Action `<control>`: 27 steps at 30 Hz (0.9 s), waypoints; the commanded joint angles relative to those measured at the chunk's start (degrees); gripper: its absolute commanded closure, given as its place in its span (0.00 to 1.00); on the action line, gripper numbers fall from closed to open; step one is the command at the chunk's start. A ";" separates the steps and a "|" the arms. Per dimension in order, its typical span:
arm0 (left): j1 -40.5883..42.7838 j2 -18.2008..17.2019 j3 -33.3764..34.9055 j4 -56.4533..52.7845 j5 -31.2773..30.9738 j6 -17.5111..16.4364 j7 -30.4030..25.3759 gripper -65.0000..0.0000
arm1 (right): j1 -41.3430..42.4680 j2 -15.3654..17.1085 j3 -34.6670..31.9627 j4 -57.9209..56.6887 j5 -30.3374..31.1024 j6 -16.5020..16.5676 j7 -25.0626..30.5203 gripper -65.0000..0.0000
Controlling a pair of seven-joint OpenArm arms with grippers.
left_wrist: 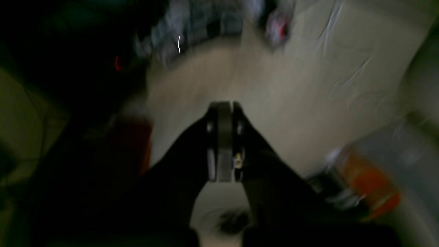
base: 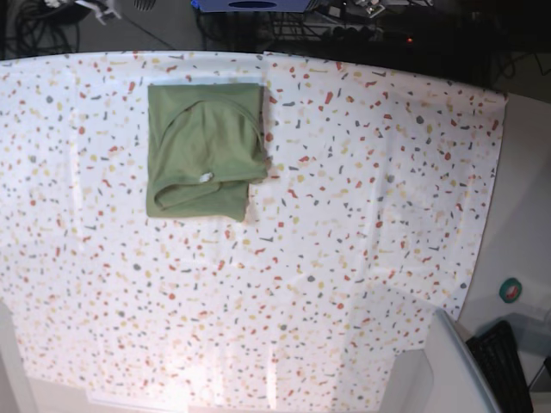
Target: Layout the t-shirt on the table in an organized manner, then fold the t-shirt properly
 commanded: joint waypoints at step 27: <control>-29.84 19.18 4.00 -85.80 10.04 -0.03 -59.20 1.00 | 17.87 -8.30 -10.36 -60.20 -0.42 -17.96 62.90 1.00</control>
